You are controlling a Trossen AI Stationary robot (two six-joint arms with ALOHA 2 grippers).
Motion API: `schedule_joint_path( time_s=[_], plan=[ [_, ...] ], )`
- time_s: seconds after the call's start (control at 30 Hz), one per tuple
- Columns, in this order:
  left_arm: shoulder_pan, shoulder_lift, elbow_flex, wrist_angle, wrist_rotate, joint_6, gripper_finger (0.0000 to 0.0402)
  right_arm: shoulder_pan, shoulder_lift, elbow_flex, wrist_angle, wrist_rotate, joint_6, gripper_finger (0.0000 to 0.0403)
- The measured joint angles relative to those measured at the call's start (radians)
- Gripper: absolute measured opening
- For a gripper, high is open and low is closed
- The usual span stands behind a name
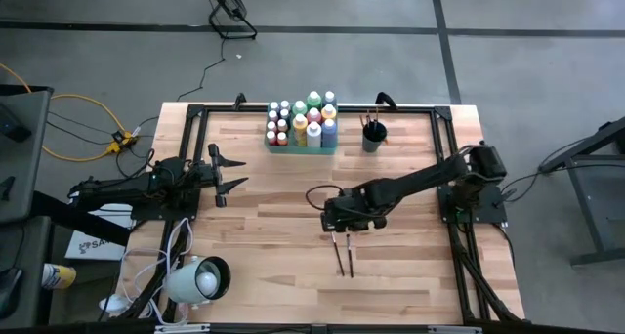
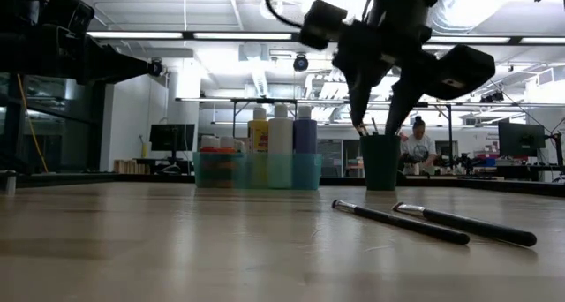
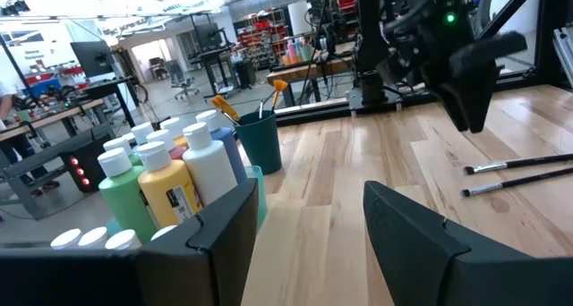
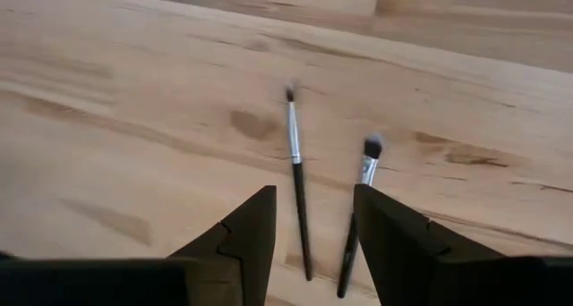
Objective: Pick & Place Paint Supplies
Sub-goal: Put the silver paint brush into the green cup
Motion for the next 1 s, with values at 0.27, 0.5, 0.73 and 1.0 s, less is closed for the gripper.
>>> schedule_joint_path(
  time_s=[0.27,0.5,0.73,1.0],
  plan=[
    [0.0,0.0,0.0,0.0,0.0,0.0,0.0198,0.0,0.088,0.014,-0.064,-0.029,0.001,0.0144],
    [0.0,0.0,0.0,0.0,0.0,0.0,0.0198,0.0,0.153,0.014,-0.056,-0.028,-0.001,0.0144],
    [0.0,0.0,0.0,0.0,0.0,0.0,0.0198,0.006,0.177,0.014,-0.046,0.012,-0.005,0.0143],
    [0.0,0.0,0.0,0.0,0.0,0.0,0.0198,0.028,0.191,0.014,-0.032,0.031,-0.011,0.012]
  ],
)
